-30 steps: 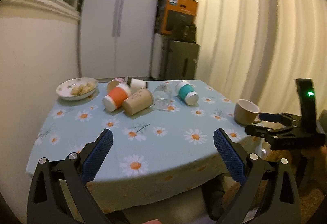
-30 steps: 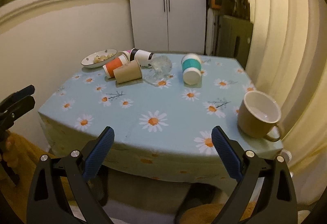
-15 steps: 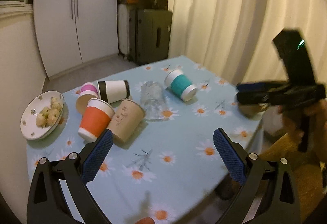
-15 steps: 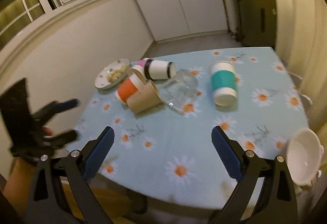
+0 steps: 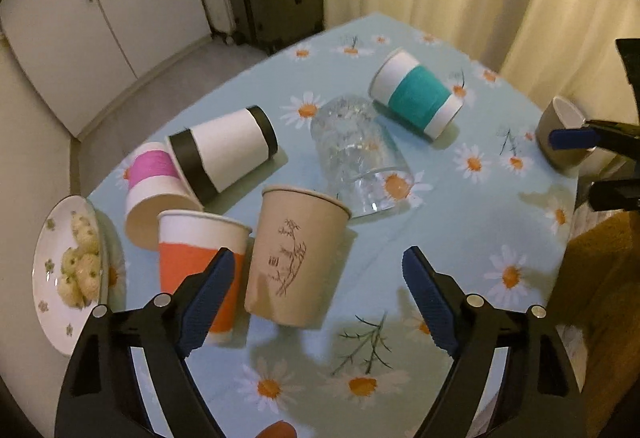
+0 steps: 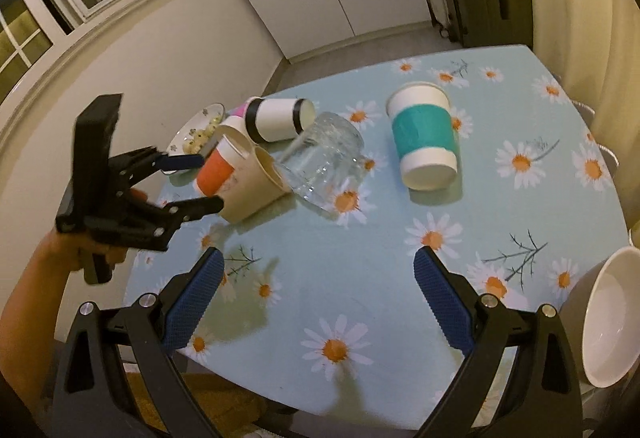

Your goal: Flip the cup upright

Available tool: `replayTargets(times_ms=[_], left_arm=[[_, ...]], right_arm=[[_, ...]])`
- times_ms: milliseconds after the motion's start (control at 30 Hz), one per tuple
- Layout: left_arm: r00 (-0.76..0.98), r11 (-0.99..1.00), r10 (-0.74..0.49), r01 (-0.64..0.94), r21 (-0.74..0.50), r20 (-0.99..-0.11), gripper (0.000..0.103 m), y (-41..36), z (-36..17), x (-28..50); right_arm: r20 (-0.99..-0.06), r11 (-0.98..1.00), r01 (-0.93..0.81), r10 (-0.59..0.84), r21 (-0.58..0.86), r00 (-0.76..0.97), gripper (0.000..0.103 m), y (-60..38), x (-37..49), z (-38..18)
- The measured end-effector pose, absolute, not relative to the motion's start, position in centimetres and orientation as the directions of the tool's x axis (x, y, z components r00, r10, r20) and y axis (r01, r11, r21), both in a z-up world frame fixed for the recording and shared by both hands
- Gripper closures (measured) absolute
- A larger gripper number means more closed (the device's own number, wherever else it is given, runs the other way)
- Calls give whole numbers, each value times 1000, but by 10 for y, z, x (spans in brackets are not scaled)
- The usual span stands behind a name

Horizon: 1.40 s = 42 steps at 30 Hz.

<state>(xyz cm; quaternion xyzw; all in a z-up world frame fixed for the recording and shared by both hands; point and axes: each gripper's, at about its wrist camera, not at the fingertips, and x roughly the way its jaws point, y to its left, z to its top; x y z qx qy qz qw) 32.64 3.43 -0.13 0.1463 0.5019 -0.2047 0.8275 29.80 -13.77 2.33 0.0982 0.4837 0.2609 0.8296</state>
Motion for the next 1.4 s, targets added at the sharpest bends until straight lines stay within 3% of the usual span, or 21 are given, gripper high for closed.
replayTargets(times_ms=[433, 600, 1067, 1233, 1400], left_arm=[[323, 844, -106, 529, 87, -940, 31, 20, -34, 355], [313, 838, -78, 534, 107, -946, 43, 18, -43, 357], [325, 841, -73, 528, 117, -943, 45, 19, -37, 352], [321, 856, -97, 510, 86, -942, 45, 20, -22, 340], [325, 896, -220, 440, -59, -920, 45, 25, -1, 316]], right_arm=[[-745, 840, -326, 538, 434, 394, 8, -150, 307, 25], [-745, 836, -334, 543, 436, 388, 8, -146, 305, 26], [-743, 833, -316, 551, 455, 380, 8, -151, 306, 22], [-732, 820, -314, 570, 479, 372, 8, -154, 306, 23], [-695, 773, -326, 632, 543, 342, 8, -156, 301, 25]])
